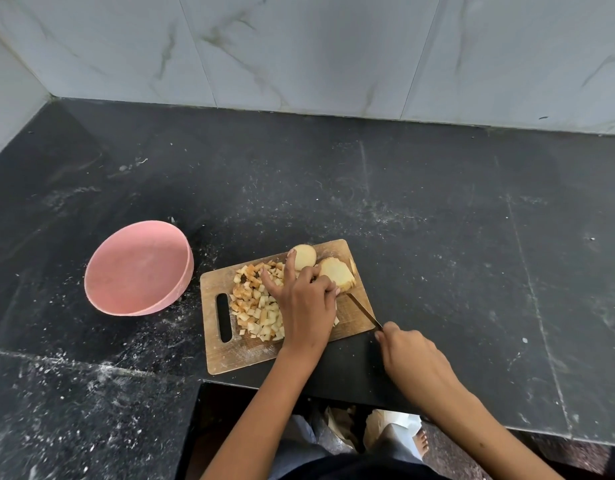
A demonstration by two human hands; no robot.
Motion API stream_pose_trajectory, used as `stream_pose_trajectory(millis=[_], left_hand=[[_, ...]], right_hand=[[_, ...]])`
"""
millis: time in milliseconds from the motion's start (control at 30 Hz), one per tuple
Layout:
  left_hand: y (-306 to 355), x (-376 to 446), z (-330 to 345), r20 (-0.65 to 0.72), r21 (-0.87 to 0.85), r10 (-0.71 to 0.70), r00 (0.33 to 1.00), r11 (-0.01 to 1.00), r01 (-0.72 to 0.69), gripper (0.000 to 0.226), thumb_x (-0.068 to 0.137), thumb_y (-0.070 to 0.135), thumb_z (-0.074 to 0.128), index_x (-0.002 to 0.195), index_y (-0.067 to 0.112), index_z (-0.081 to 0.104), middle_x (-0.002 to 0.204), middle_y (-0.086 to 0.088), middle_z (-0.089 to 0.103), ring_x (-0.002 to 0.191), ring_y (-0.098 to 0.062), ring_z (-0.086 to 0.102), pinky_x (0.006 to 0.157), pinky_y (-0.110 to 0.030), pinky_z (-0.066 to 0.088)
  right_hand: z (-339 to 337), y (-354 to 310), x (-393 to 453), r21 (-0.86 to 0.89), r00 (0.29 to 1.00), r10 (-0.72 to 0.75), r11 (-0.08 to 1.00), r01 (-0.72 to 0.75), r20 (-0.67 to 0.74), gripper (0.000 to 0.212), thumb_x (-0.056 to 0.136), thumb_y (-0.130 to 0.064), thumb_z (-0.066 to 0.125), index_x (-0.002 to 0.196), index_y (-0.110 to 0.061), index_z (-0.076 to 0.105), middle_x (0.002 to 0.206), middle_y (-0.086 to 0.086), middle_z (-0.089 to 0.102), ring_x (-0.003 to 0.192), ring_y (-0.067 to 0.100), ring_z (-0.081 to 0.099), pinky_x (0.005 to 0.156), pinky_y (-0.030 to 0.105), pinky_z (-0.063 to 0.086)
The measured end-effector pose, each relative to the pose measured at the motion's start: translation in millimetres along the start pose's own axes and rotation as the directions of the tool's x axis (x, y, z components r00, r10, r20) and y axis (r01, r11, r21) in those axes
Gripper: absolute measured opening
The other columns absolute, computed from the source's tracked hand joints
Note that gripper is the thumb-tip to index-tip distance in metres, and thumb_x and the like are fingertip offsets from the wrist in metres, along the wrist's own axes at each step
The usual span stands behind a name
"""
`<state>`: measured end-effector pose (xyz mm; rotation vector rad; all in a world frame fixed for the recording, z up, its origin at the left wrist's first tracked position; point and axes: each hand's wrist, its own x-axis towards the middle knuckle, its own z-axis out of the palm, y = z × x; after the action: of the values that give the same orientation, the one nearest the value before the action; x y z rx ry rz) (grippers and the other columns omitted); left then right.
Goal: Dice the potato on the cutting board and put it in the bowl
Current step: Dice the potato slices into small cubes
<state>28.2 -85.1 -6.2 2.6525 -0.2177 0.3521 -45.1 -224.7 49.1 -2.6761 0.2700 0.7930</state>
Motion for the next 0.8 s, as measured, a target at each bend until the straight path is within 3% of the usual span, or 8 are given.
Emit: stream_pose_trajectory(millis=[100, 200, 367, 500, 667, 800], left_hand=[[0, -1, 1, -0.008, -0.012, -0.003, 1.000, 1.000, 0.003, 0.014, 0.070, 0.017, 0.083, 0.069, 0.024, 0.071, 0.096, 0.004, 0.072, 0.131, -0.032, 0.046, 0.107, -0.064, 0.006], [0, -1, 0, -0.012, -0.034, -0.006, 1.000, 0.999, 0.006, 0.013, 0.072, 0.019, 0.081, 0.067, 0.024, 0.071, 0.095, 0.006, 0.071, 0.134, -0.031, 0.043, 0.107, -0.065, 0.005], [-1, -1, -3, -0.017, -0.033, -0.008, 1.000, 0.999, 0.007, 0.012, 0.070, 0.022, 0.083, 0.068, 0.025, 0.072, 0.095, 0.008, 0.071, 0.134, -0.029, 0.044, 0.108, -0.063, 0.003], [-2, -1, -3, -0.016, -0.043, -0.004, 1.000, 0.999, 0.004, 0.013, 0.070, 0.018, 0.084, 0.068, 0.023, 0.072, 0.095, 0.006, 0.072, 0.133, -0.030, 0.045, 0.107, -0.065, 0.005], [-1, 0, -3, -0.006, -0.038, -0.005, 1.000, 0.999, 0.005, 0.014, 0.069, 0.012, 0.082, 0.069, 0.023, 0.073, 0.096, 0.004, 0.073, 0.133, -0.031, 0.045, 0.107, -0.065, 0.004], [-1, 0, -3, -0.004, -0.021, -0.013, 1.000, 1.000, 0.013, 0.013, 0.070, 0.013, 0.082, 0.068, 0.022, 0.072, 0.093, 0.005, 0.072, 0.133, -0.031, 0.045, 0.108, -0.065, 0.004]], right_hand=[[-11, -1, -5, 0.064, 0.995, -0.037, 0.997, 0.043, -0.090, 0.031, 0.102, -0.038, 0.027, 0.089, -0.017, 0.046, 0.081, 0.002, 0.055, 0.073, 0.023, 0.053, 0.066, 0.034, 0.044], [-18, -13, 4, 0.099, 0.985, -0.060, 0.992, 0.077, -0.159, 0.031, 0.102, -0.036, 0.028, 0.086, -0.017, 0.046, 0.081, 0.004, 0.056, 0.073, 0.024, 0.053, 0.064, 0.034, 0.041], [-13, -31, 31, 0.095, 0.986, -0.050, 0.993, 0.066, -0.160, 0.036, 0.103, -0.034, 0.027, 0.106, -0.010, 0.053, 0.099, 0.012, 0.062, 0.093, 0.034, 0.060, 0.073, 0.038, 0.046], [-9, -40, 43, 0.056, 0.989, -0.036, 0.997, 0.044, -0.141, 0.034, 0.103, -0.030, 0.026, 0.115, -0.010, 0.051, 0.106, 0.014, 0.062, 0.096, 0.033, 0.061, 0.074, 0.037, 0.047], [-4, -53, 53, -0.012, 0.988, 0.009, 1.000, -0.011, -0.153, 0.024, 0.100, -0.009, 0.031, 0.116, -0.005, 0.048, 0.110, 0.014, 0.061, 0.099, 0.032, 0.062, 0.069, 0.035, 0.044], [-1, -44, 46, -0.043, 0.994, 0.023, 0.999, -0.028, -0.109, 0.029, 0.098, -0.006, 0.032, 0.125, -0.007, 0.042, 0.111, 0.013, 0.060, 0.099, 0.033, 0.062, 0.069, 0.035, 0.043]])
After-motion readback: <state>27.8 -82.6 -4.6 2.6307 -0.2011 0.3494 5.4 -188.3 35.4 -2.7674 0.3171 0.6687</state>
